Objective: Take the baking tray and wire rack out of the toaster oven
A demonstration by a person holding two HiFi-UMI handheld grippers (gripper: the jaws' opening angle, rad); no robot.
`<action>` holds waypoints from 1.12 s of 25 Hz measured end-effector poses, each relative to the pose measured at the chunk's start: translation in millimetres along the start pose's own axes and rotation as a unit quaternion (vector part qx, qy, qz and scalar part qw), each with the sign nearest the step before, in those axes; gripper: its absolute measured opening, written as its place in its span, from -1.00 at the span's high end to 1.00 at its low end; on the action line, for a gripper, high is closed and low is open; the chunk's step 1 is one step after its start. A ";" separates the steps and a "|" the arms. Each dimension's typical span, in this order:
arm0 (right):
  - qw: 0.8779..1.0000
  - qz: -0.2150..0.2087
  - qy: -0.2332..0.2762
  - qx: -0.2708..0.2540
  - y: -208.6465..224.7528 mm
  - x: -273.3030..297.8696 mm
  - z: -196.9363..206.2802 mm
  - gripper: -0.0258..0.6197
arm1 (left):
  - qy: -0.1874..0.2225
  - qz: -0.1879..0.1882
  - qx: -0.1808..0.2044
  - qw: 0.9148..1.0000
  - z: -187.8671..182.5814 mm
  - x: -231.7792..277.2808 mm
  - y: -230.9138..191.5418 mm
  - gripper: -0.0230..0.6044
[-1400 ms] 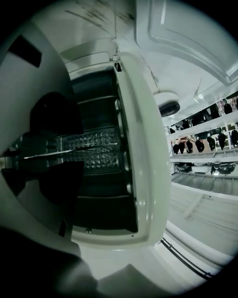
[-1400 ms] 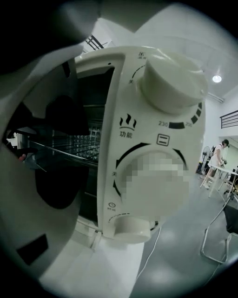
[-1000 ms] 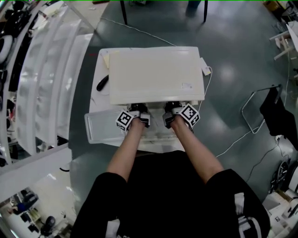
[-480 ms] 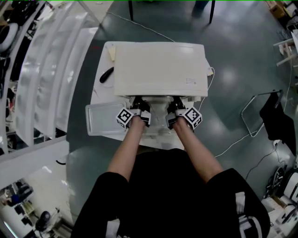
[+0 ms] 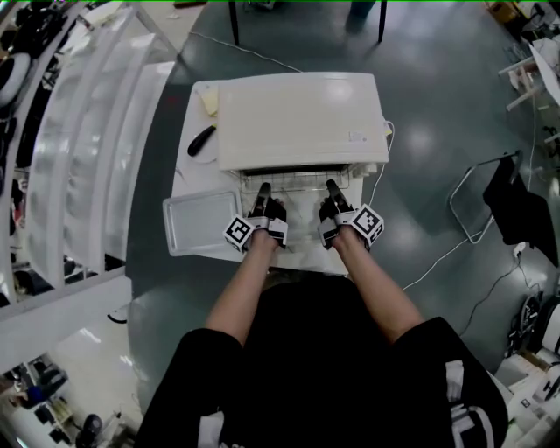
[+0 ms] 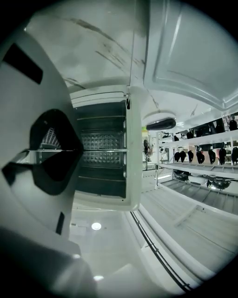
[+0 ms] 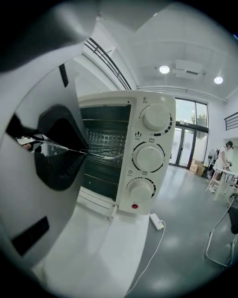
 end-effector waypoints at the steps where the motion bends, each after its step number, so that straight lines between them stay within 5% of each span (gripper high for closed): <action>1: 1.000 -0.006 0.000 -0.001 1.0 -5.0 2.4 0.82 | -0.007 -0.001 0.002 1.000 1.8 -5.7 -0.4 0.86; 28: 0.999 -0.019 0.026 -0.012 20.9 -125.1 67.3 0.83 | -0.136 0.025 0.008 0.990 25.2 -120.2 10.3 0.86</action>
Point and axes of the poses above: the fingertips, and each gripper's own axes: x forward along the fingers, y to its right, z out of its underside, the point moved 7 cm from there along -x, backward along the fingers, and after that the axes turned 9 degrees about x, right-handed, at the moved point
